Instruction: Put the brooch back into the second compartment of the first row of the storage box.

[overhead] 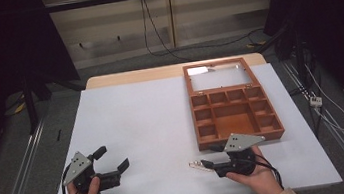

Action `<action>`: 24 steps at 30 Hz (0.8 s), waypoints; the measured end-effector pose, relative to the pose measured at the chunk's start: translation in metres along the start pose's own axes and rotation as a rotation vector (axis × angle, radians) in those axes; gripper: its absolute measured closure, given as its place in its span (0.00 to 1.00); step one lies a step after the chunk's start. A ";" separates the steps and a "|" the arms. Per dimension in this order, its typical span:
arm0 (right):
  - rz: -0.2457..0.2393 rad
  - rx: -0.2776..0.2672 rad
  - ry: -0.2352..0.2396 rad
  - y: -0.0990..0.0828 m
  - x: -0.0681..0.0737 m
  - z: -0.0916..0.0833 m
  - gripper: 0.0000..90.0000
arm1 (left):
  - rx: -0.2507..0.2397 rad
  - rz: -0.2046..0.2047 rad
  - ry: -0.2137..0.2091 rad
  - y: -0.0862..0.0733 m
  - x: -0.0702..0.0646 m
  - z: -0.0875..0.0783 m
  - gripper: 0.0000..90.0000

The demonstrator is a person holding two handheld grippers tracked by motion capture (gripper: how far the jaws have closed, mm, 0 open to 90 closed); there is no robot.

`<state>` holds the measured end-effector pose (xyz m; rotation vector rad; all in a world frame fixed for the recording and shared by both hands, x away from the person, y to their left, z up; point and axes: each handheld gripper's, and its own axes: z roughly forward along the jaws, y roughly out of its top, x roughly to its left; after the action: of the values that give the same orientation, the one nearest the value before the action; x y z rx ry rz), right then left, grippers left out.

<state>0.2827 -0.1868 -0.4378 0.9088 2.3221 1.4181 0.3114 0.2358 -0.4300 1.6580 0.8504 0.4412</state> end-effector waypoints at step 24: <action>-0.019 0.241 0.034 -0.005 -0.001 0.032 0.75 | 0.008 -0.003 -0.010 0.000 0.001 0.006 0.04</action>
<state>0.2986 -0.1668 -0.4578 0.9286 2.5600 1.1716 0.3166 0.2322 -0.4316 1.6643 0.8483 0.4281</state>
